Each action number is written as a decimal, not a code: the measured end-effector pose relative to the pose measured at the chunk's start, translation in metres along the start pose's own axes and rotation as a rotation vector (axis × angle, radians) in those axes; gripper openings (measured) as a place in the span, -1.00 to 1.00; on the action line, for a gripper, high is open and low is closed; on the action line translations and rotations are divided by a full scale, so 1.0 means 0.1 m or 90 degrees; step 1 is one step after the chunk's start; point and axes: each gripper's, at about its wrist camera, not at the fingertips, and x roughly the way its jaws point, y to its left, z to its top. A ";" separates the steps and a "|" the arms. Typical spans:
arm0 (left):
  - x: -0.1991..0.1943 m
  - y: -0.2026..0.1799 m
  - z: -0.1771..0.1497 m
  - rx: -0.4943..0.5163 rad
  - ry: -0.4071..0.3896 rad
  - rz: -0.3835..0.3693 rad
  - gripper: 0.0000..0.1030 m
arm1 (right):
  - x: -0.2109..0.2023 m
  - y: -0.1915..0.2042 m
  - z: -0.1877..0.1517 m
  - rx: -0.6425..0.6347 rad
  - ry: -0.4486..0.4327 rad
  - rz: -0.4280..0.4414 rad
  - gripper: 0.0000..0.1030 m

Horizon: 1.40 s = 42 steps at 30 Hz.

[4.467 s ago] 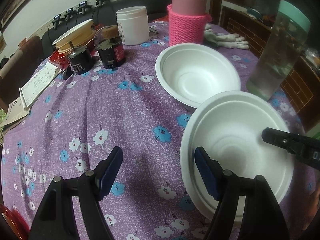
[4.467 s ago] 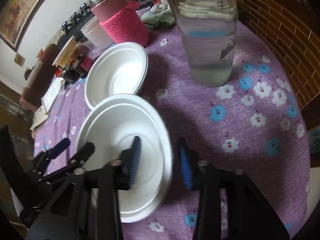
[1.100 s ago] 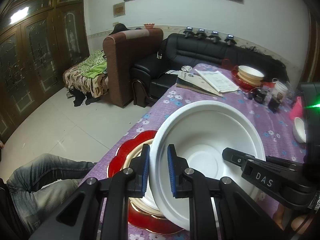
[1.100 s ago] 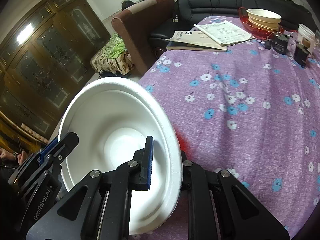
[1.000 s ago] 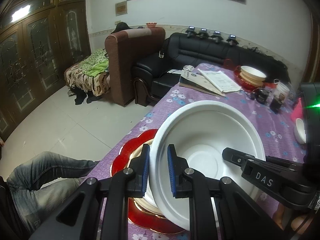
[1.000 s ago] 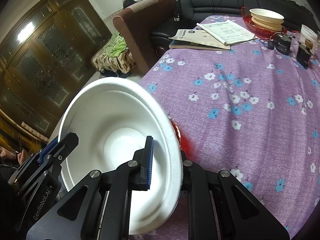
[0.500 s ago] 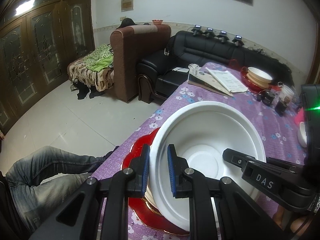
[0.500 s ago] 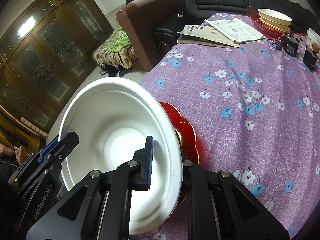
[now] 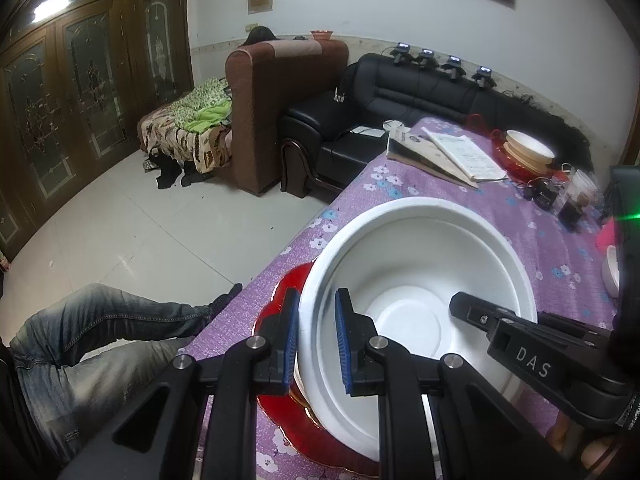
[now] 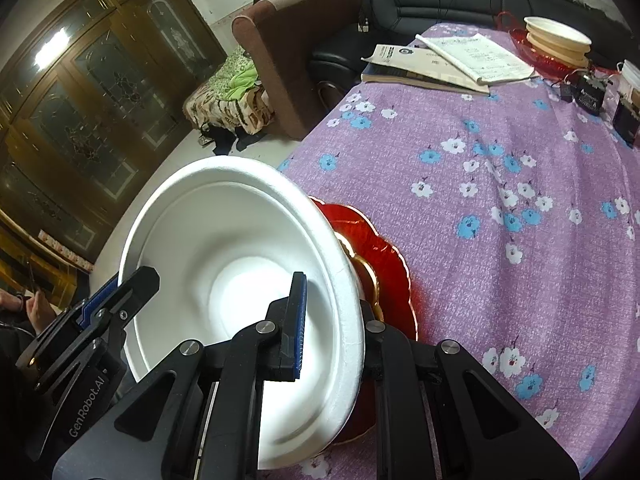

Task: Organize plates and bowls
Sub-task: 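Lower the white foam plate onto the bowls on the red plate stack, then open both grippers and lift them off the white foam plate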

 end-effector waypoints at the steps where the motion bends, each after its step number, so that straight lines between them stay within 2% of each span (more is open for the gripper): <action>1: 0.02 0.00 0.00 0.000 0.003 0.001 -0.69 | 0.00 0.00 0.00 -0.001 -0.002 -0.002 -0.74; 18: 0.19 0.11 -0.02 -0.015 0.045 -0.018 -0.69 | 0.14 0.04 -0.01 -0.030 -0.026 -0.035 -0.68; 26: 0.13 0.11 -0.01 -0.007 0.030 -0.015 -0.67 | 0.06 0.12 -0.05 -0.091 -0.083 -0.063 -0.63; 29: 0.10 0.09 -0.01 0.002 0.019 -0.003 -0.67 | 0.01 0.15 -0.09 -0.115 -0.110 -0.083 -0.23; 30: 0.09 0.09 -0.01 0.003 0.018 -0.001 -0.67 | -0.03 0.13 -0.09 -0.112 -0.123 -0.080 -0.15; 35: 0.06 0.07 0.00 0.004 0.010 0.018 -0.67 | -0.16 -0.03 -0.07 -0.080 -0.157 -0.061 -0.15; 38: 0.03 0.07 0.01 0.004 0.001 0.030 -0.67 | -0.26 -0.20 -0.07 -0.043 -0.178 -0.030 -0.15; 42: -0.05 0.03 0.03 0.006 -0.015 0.048 -0.67 | -0.38 -0.39 -0.07 -0.012 -0.202 -0.023 -0.15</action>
